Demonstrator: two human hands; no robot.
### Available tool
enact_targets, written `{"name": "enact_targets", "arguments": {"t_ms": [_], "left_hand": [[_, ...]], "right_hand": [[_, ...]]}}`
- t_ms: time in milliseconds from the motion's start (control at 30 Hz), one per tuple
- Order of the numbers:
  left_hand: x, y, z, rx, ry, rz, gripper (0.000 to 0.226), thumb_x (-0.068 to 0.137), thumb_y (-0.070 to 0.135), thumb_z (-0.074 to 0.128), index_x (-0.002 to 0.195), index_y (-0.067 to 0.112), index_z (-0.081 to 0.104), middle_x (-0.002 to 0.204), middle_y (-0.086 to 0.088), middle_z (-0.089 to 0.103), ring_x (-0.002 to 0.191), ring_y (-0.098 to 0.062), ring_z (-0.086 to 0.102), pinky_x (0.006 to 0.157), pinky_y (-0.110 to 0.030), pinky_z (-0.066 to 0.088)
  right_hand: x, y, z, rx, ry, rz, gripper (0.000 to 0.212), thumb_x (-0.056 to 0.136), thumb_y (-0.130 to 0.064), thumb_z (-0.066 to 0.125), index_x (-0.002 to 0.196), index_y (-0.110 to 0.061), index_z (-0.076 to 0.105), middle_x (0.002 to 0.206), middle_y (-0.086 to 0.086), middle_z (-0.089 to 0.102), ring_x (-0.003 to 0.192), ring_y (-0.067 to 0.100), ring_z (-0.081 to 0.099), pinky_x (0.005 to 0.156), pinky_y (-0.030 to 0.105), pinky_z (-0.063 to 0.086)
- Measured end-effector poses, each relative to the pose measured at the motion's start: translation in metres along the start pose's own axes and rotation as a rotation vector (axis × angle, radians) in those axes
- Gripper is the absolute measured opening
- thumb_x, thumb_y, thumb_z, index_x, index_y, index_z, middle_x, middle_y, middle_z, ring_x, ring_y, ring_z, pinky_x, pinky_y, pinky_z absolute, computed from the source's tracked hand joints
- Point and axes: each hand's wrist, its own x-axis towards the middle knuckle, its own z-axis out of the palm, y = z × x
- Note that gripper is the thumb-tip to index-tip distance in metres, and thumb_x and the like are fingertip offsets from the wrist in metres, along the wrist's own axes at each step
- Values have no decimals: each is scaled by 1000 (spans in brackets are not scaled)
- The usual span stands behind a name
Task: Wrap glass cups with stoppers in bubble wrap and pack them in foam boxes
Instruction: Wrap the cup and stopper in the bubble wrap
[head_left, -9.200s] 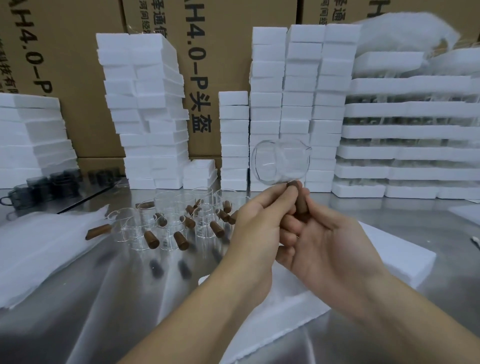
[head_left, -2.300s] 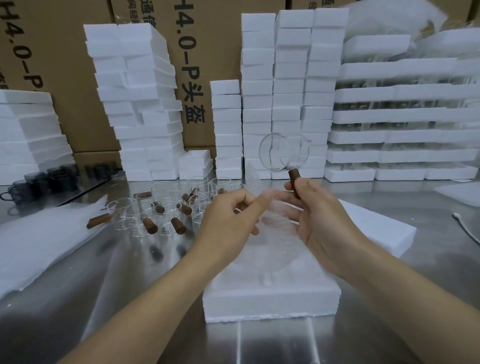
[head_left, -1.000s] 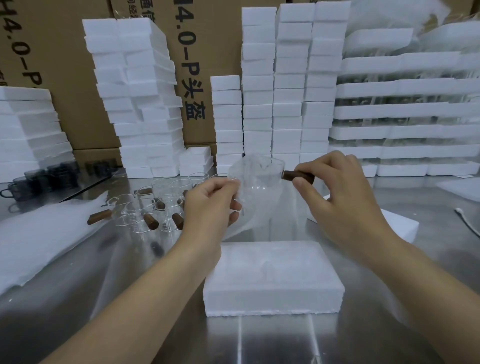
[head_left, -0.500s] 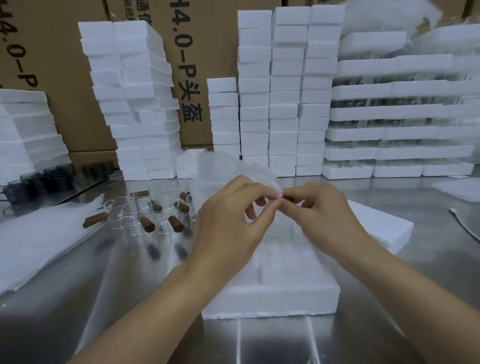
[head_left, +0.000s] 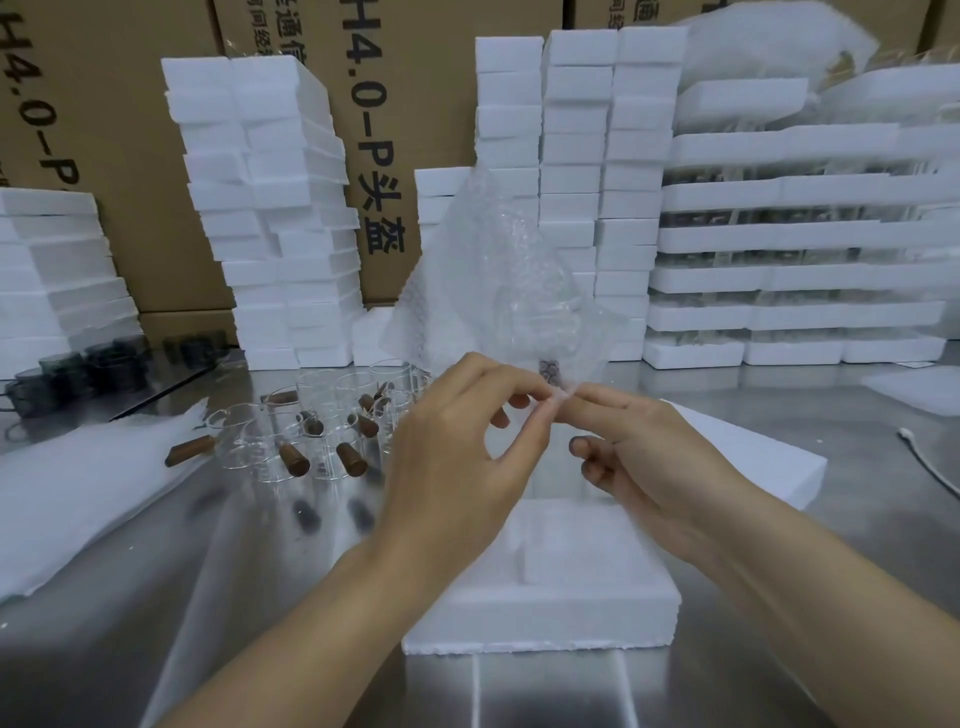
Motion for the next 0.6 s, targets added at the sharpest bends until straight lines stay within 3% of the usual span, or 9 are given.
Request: {"name": "enact_targets", "arguments": {"t_ms": [100, 167, 233, 367, 433, 500, 567, 600], "left_hand": [[-2, 1, 1, -37, -57, 48, 8, 100, 30, 76, 108, 32, 78, 98, 17, 64, 80, -11, 62, 66, -18, 40], [-2, 2, 1, -45, -102, 94, 9, 100, 30, 76, 108, 32, 78, 99, 16, 63, 77, -10, 61, 65, -15, 38], [-3, 4, 0, -34, -149, 160, 8, 101, 31, 75, 108, 32, 78, 99, 17, 62, 73, -10, 60, 64, -13, 37], [-3, 9, -2, -51, -149, 216, 15, 99, 34, 75, 109, 23, 81, 102, 15, 66, 81, -5, 60, 72, -22, 50], [1, 11, -7, -63, -55, 168, 18, 100, 31, 70, 113, 21, 77, 107, 10, 65, 95, -7, 61, 82, -24, 50], [8, 10, -15, -47, 65, 56, 24, 98, 28, 70, 122, 24, 71, 117, 6, 61, 107, -12, 60, 89, -22, 47], [15, 3, -24, -81, 132, -76, 45, 92, 28, 76, 133, 32, 59, 132, 9, 54, 122, -14, 56, 98, -17, 44], [18, -1, -29, -141, 113, -136, 58, 88, 30, 79, 140, 36, 53, 141, 12, 50, 131, -13, 53, 103, -16, 42]], "right_hand": [[-1, 0, 0, 40, -17, -34, 15, 96, -22, 71, 102, -21, 84, 102, -8, 76, 58, 8, 43, 67, 24, 37], [0, 2, 1, 60, 2, -49, 31, 97, -4, 61, 86, -22, 83, 87, -5, 76, 52, 8, 37, 63, 23, 37], [1, 2, 1, 52, 41, -53, 32, 93, 5, 57, 83, -18, 79, 72, -2, 69, 52, 10, 38, 63, 25, 40], [4, 2, -2, -33, 117, -86, 12, 93, -4, 67, 89, -9, 77, 76, 8, 64, 69, 22, 51, 67, 32, 44], [3, 2, -4, -102, 165, -148, 12, 91, -15, 79, 79, -13, 77, 64, -2, 55, 59, 14, 44, 56, 23, 39], [3, 0, -4, -240, 171, -229, 16, 90, -22, 82, 75, -28, 81, 61, -18, 65, 53, 9, 53, 49, 15, 42], [3, -2, -5, -325, 166, -285, 7, 88, -28, 84, 83, -32, 83, 80, -22, 76, 68, 7, 70, 59, 12, 49], [1, -2, -5, -383, 177, -322, 5, 86, -28, 84, 84, -31, 81, 78, -26, 75, 66, 3, 68, 61, 9, 45]]}}
